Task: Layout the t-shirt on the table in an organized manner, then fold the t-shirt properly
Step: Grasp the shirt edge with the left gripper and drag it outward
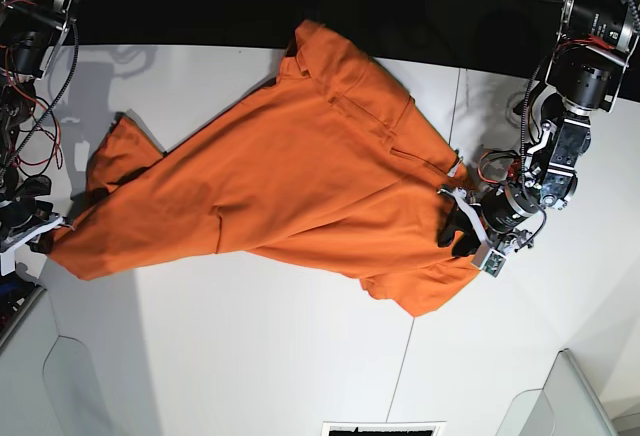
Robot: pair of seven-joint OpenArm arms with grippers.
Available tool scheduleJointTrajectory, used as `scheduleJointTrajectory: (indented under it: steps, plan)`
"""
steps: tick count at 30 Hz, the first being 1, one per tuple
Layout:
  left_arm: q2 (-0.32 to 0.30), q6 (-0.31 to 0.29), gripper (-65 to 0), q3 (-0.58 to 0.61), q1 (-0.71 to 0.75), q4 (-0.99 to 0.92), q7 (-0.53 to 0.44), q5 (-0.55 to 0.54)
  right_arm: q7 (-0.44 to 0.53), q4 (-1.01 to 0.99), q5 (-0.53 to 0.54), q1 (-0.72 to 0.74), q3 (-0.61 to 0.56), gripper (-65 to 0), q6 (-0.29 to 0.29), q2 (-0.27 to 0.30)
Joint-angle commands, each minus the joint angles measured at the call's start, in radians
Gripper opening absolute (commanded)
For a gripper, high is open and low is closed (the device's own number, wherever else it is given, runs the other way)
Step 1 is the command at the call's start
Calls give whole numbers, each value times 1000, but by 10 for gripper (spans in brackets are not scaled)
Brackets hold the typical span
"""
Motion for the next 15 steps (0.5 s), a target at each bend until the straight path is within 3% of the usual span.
scheduleJointTrajectory:
  steps: [1,3,8,12,15]
  plan:
    - [-16,32,-405,1,-9,-9,81,61,18,17,35,13,13,-650,-5,18]
    - [-14,50,-405,1,-18,-9,82,98,13,18,82,-3,29,-650,4,18]
    - [-13,51,-405,1,-37,-9,92,103,-79,63,209,-76,108,-650,93,12]
    - [-12,51,-405,1,-40,-9,111,124,-148,162,385,-192,203,-650,160,10]
    - [-12,-8,-405,1,-45,-5,128,119,-174,233,463,-272,248,-650,182,9]
